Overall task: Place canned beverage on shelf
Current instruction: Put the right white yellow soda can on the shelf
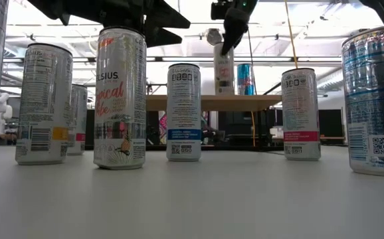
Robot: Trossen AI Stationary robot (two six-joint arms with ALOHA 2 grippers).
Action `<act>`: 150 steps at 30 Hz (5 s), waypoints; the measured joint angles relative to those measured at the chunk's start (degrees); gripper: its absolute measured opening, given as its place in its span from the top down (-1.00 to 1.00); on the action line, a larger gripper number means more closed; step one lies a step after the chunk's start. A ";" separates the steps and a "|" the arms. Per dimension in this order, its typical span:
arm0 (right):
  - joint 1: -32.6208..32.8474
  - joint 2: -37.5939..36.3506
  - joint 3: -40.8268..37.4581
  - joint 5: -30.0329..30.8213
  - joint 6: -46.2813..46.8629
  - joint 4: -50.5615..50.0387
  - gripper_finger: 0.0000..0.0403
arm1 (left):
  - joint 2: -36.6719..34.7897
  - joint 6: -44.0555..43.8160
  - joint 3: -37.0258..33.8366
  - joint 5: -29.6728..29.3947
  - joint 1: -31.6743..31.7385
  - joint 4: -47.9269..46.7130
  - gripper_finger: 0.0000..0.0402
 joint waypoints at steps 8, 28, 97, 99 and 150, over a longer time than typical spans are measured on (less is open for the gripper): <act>-1.36 0.17 0.00 -1.20 -1.08 -0.24 0.03 | 0.02 0.00 0.00 4.63 1.06 -0.02 -0.94; -2.30 0.71 0.02 -2.83 -3.03 0.20 -0.15 | 0.02 -0.12 -0.02 7.40 1.57 -0.07 -0.94; -4.29 1.67 0.02 0.36 -8.43 10.69 -0.29 | 0.04 -0.21 -0.07 7.31 2.27 -0.09 -0.94; -4.07 1.67 0.02 0.39 -8.44 11.48 -0.31 | 0.04 -0.23 -0.07 7.31 2.27 -0.07 -0.94; 11.58 -5.21 -27.08 30.26 7.65 21.28 0.76 | 0.04 -0.16 -0.04 7.29 0.61 -2.64 -0.94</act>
